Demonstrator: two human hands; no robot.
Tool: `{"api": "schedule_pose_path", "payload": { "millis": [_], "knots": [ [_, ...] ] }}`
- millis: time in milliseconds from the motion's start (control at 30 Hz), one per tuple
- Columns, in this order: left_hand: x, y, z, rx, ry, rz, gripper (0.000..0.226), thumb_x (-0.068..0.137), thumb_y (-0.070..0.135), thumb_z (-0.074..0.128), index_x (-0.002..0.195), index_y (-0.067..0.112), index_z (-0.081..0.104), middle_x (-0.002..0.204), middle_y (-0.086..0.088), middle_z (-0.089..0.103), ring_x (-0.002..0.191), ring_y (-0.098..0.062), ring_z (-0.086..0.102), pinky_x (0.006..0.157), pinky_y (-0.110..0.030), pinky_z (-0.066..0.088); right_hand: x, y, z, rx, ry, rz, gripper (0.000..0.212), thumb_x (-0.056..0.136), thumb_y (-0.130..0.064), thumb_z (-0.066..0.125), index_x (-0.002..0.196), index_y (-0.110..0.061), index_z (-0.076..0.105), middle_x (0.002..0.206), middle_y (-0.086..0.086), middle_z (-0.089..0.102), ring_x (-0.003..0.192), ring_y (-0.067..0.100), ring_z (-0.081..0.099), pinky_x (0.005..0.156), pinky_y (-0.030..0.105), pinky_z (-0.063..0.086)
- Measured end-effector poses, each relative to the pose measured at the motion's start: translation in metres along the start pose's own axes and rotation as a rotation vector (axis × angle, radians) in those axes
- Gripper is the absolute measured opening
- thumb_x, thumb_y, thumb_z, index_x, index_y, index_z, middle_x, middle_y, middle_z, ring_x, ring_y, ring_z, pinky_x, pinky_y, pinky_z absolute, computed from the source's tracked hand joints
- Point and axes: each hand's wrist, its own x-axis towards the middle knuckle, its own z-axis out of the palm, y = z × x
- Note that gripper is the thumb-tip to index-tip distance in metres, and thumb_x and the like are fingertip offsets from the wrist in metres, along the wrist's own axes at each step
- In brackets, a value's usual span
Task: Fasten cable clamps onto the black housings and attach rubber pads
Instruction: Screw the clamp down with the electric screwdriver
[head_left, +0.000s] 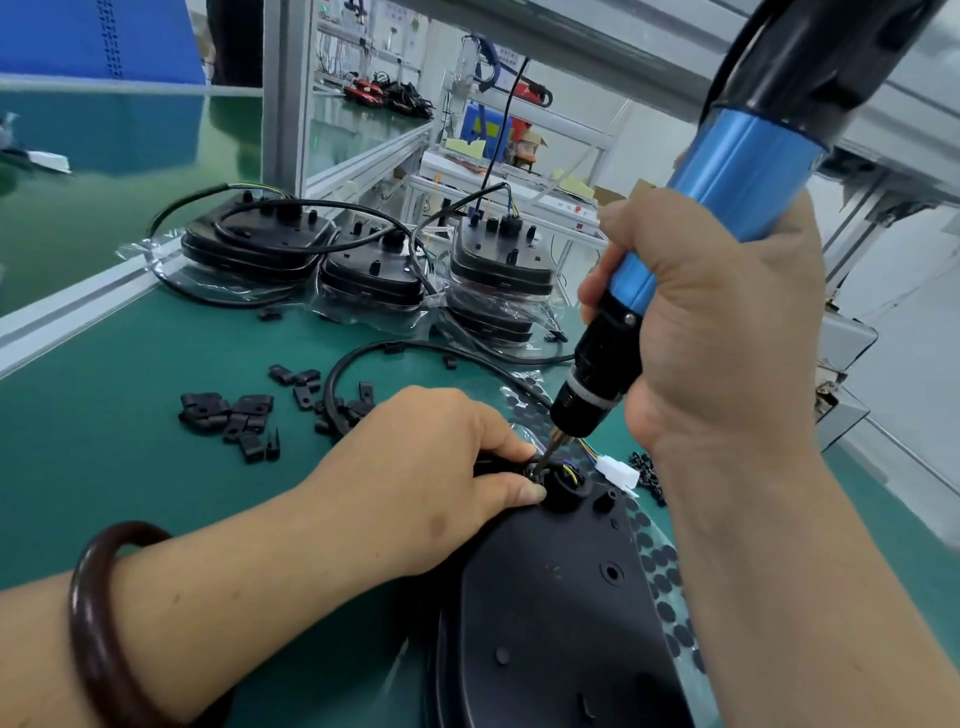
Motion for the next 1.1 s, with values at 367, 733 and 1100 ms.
{"api": "schedule_pose_path", "payload": {
  "millis": [367, 733, 1100],
  "knots": [
    [0.002, -0.005, -0.001, -0.017, -0.039, 0.029, 0.028, 0.071, 0.057, 0.072, 0.097, 0.050, 0.065, 0.093, 0.041, 0.056, 0.094, 0.009, 0.057, 0.080, -0.007, 0.044, 0.000, 0.001, -0.005, 0.066, -0.126, -0.003, 0.020, 0.066, 0.004, 0.057, 0.079, -0.005, 0.044, 0.053, 0.004, 0.046, 0.041, 0.021, 0.045, 0.045, 0.029, 0.041],
    [0.001, -0.002, -0.001, -0.004, -0.019, 0.028, 0.024, 0.069, 0.060, 0.070, 0.086, 0.060, 0.053, 0.093, 0.034, 0.063, 0.094, 0.005, 0.061, 0.086, -0.021, 0.049, 0.000, 0.002, -0.006, 0.106, -0.154, -0.024, 0.031, 0.065, 0.005, 0.055, 0.093, -0.007, 0.052, 0.055, 0.005, 0.046, 0.042, 0.022, 0.042, 0.045, 0.028, 0.039],
    [0.003, -0.007, 0.005, -0.006, -0.004, -0.010, 0.032, 0.069, 0.060, 0.070, 0.100, 0.051, 0.066, 0.091, 0.024, 0.069, 0.090, 0.003, 0.061, 0.084, -0.028, 0.052, 0.002, 0.005, -0.012, 0.111, -0.199, -0.036, 0.024, 0.066, 0.003, 0.059, 0.085, -0.008, 0.047, 0.056, 0.007, 0.046, 0.042, 0.023, 0.045, 0.046, 0.028, 0.040]
  ]
}}
